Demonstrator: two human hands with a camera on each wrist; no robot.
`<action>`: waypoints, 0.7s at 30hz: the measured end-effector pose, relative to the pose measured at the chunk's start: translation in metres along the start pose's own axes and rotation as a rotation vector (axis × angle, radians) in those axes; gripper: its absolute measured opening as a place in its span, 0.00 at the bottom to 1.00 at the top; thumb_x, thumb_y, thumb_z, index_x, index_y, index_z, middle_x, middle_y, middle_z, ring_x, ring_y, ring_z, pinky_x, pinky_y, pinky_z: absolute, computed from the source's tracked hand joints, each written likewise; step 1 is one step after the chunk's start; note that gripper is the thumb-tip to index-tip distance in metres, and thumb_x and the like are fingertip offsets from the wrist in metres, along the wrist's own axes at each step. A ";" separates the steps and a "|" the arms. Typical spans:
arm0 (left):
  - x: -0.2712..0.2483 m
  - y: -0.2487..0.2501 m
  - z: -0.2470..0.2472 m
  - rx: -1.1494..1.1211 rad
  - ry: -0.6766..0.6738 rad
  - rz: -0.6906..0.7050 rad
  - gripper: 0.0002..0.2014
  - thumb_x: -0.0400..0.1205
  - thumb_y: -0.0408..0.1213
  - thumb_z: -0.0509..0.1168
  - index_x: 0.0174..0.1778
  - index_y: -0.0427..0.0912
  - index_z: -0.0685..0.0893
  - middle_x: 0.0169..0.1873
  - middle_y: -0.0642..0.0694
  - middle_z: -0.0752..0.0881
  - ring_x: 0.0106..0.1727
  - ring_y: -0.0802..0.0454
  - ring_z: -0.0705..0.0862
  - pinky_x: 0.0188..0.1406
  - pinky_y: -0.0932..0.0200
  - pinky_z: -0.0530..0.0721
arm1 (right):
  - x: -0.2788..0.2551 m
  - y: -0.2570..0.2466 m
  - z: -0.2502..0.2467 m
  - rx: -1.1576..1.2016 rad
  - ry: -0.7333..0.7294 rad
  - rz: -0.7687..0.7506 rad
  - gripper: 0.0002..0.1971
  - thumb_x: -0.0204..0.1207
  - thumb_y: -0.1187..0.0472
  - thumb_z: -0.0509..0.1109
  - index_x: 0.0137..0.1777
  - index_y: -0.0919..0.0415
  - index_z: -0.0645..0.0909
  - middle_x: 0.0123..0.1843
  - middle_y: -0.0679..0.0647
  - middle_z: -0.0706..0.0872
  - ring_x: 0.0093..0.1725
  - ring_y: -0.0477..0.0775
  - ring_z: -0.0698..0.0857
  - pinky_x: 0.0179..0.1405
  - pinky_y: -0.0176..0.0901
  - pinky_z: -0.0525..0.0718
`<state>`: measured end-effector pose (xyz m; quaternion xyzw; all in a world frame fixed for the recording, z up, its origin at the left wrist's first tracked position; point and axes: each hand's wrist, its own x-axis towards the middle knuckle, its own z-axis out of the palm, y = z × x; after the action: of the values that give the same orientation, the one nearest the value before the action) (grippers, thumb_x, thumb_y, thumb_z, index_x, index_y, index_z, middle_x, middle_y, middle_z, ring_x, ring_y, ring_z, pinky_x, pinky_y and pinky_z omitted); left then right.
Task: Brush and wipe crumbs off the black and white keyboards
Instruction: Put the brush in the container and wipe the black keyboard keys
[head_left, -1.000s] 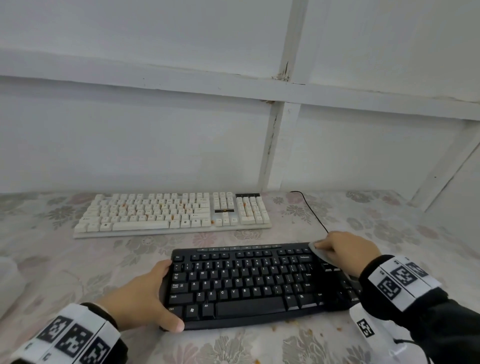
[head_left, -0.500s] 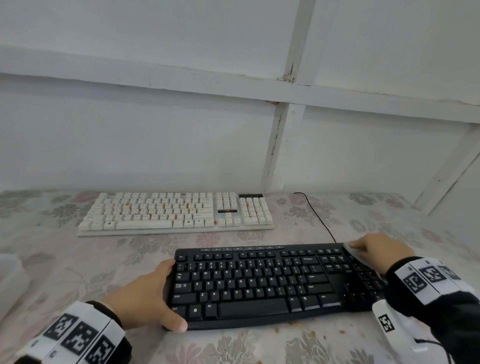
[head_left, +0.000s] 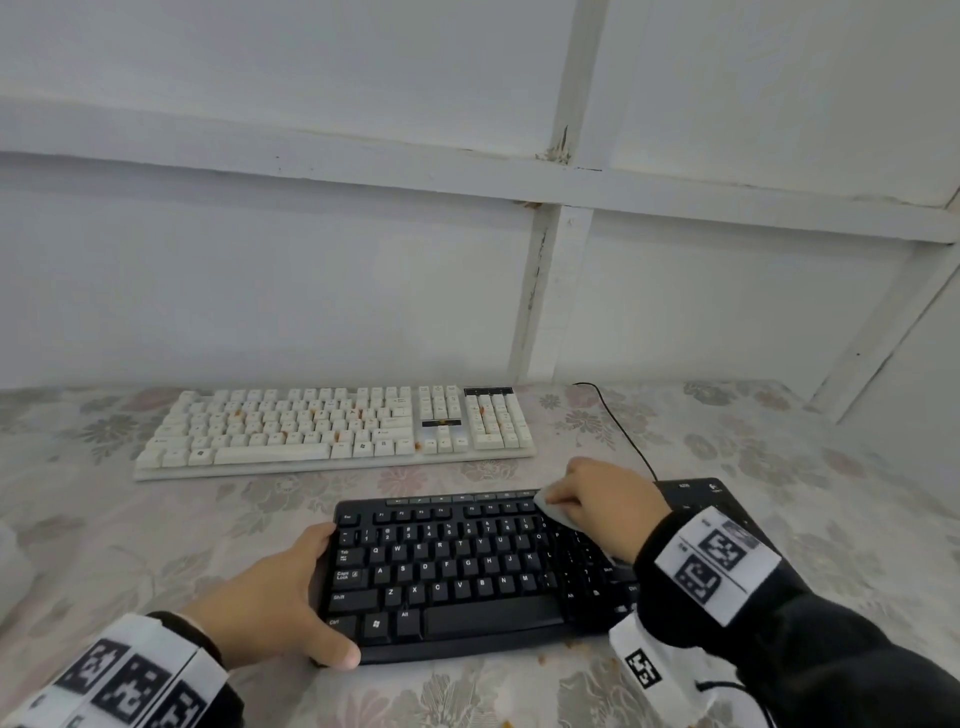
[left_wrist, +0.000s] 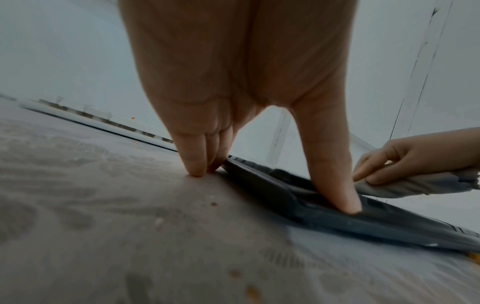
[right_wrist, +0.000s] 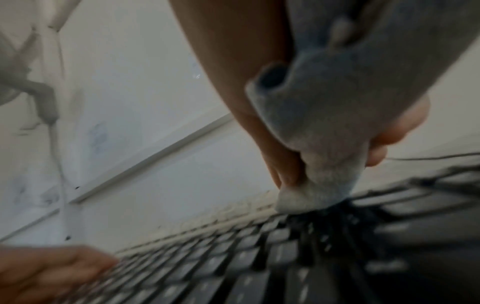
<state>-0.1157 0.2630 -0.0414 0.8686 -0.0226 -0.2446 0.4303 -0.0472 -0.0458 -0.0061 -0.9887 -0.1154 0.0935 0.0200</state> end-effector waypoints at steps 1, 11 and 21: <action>0.000 0.000 0.000 0.004 0.001 0.005 0.61 0.45 0.49 0.80 0.75 0.55 0.57 0.62 0.61 0.79 0.63 0.59 0.78 0.68 0.55 0.75 | 0.002 0.001 0.002 -0.020 -0.005 0.025 0.14 0.83 0.57 0.59 0.64 0.50 0.83 0.39 0.42 0.69 0.54 0.55 0.83 0.46 0.41 0.75; -0.001 0.002 -0.001 0.034 -0.007 -0.011 0.61 0.46 0.50 0.79 0.76 0.56 0.56 0.62 0.62 0.78 0.63 0.61 0.78 0.67 0.57 0.76 | -0.011 0.073 -0.012 -0.084 -0.038 0.347 0.17 0.84 0.52 0.58 0.55 0.57 0.88 0.55 0.51 0.89 0.48 0.53 0.88 0.49 0.39 0.82; 0.000 0.004 0.000 0.007 -0.015 -0.020 0.59 0.49 0.43 0.81 0.76 0.52 0.56 0.61 0.65 0.76 0.63 0.60 0.76 0.61 0.64 0.73 | -0.015 0.113 -0.025 -0.176 -0.024 0.491 0.15 0.82 0.51 0.62 0.38 0.53 0.84 0.34 0.49 0.81 0.40 0.54 0.82 0.39 0.35 0.76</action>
<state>-0.1153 0.2604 -0.0387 0.8683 -0.0180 -0.2554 0.4248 -0.0310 -0.1598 0.0143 -0.9838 0.1203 0.0970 -0.0909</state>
